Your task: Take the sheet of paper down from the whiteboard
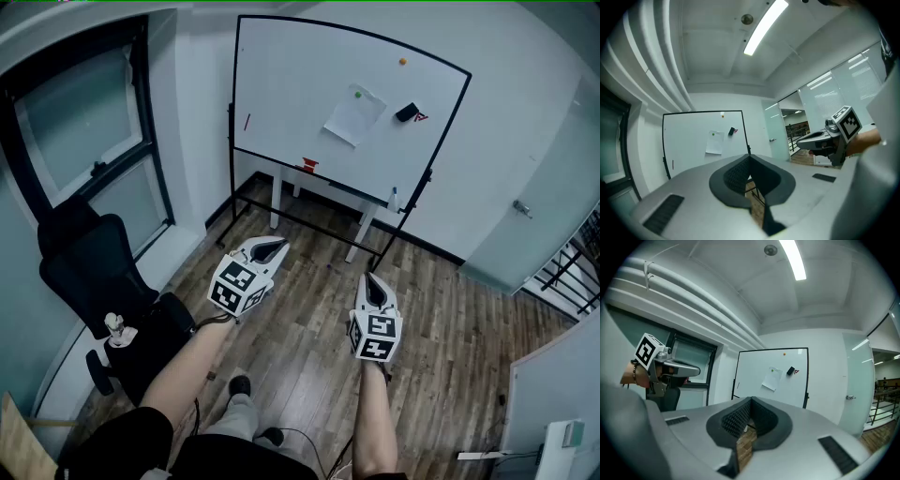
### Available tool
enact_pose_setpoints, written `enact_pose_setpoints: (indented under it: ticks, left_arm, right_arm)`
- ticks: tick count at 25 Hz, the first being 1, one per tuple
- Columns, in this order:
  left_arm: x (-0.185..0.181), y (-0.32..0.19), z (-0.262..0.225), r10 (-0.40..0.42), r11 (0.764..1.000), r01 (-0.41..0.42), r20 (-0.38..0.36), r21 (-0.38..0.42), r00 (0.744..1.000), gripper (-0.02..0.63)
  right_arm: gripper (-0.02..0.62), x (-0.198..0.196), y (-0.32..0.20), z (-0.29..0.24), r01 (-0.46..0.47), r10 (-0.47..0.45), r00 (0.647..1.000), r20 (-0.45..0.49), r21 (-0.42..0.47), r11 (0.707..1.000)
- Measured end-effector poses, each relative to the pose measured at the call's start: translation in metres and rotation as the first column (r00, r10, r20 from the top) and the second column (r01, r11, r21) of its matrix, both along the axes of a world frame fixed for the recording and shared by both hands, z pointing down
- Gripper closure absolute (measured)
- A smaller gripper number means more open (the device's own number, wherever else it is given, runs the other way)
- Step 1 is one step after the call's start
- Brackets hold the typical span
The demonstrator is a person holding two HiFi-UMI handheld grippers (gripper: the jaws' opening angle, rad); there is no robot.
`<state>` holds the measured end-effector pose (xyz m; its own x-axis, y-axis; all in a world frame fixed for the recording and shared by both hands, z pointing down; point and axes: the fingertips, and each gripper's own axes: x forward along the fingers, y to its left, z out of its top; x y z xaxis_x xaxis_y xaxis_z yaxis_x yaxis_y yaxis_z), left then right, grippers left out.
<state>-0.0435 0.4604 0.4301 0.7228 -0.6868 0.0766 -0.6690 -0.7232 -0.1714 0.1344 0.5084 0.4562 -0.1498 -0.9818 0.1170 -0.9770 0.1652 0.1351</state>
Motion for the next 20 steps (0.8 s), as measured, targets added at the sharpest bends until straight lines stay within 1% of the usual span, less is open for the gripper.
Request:
enact_pose_setpoints:
  ticks: [5, 9, 14, 20]
  left_arm:
    - [-0.009, 0.016, -0.003, -0.017, 1.000, 0.017, -0.001, -0.005, 1.000, 0.588]
    - [-0.012, 0.012, -0.009, -0.009, 1.000, 0.009, -0.002, 0.006, 1.000, 0.588]
    - [-0.015, -0.015, -0.012, 0.006, 1.000, -0.006, -0.008, 0.018, 1.000, 0.588]
    - [-0.021, -0.075, -0.016, 0.039, 0.999, -0.038, -0.006, 0.034, 0.999, 0.588]
  right_arm:
    - [0.572, -0.010, 0.017, -0.008, 0.022, -0.022, 1.000, -0.019, 0.010, 1.000]
    - [0.572, -0.012, 0.014, -0.011, 0.009, -0.009, 1.000, -0.019, 0.014, 1.000]
    - [0.571, -0.018, -0.017, -0.013, 0.009, -0.007, 0.999, -0.047, 0.023, 1.000]
    - [0.572, -0.033, -0.078, -0.015, 0.007, -0.005, 0.997, -0.073, 0.024, 1.000]
